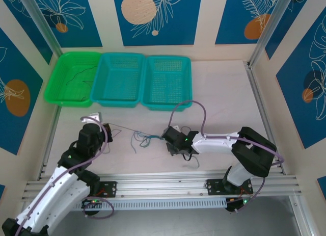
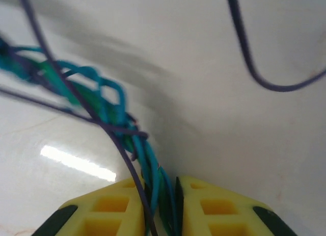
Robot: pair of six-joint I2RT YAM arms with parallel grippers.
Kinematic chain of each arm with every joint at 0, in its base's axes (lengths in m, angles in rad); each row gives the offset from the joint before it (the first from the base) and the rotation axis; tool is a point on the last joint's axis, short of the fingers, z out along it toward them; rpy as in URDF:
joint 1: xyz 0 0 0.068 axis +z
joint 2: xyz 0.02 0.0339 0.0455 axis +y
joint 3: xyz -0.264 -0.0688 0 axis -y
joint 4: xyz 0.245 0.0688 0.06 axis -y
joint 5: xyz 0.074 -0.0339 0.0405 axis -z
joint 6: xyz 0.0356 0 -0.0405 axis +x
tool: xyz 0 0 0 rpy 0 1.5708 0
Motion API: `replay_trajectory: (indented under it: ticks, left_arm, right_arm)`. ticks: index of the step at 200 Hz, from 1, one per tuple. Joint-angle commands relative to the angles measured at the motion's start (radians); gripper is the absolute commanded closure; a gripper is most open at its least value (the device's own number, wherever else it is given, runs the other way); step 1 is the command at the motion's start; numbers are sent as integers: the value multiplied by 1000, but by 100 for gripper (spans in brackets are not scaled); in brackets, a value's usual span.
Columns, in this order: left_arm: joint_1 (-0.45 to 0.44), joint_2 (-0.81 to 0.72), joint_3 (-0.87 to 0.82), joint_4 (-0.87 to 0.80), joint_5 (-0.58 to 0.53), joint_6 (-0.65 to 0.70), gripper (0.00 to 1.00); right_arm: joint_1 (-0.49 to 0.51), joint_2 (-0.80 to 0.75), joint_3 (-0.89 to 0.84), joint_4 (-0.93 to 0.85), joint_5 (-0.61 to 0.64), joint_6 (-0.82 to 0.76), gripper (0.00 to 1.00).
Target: Untangle the cables
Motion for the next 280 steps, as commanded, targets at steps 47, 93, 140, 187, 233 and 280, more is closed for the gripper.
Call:
replay_trajectory:
  ticks: [47, 93, 140, 187, 233, 280]
  left_arm:
    - [148, -97, 9, -98, 63, -42, 100]
    - [193, -199, 4, -173, 0, -54, 100]
    - [199, -217, -19, -173, -5, -89, 100]
    - [208, -226, -26, -184, -17, -99, 100]
    - [219, -228, -31, -187, -19, -103, 100]
    - [205, -40, -222, 311, 531, -144, 100]
  right_arm:
    - [-323, -63, -58, -81, -48, 105, 98]
    - [-586, -174, -76, -112, -98, 154, 100]
    - [-836, -277, -72, -153, -146, 128, 100]
    - [-1133, -399, -97, -160, -275, 113, 100]
    - [-1316, -486, -95, -161, -389, 105, 100]
    - [-906, -480, -73, -68, -544, 2, 100]
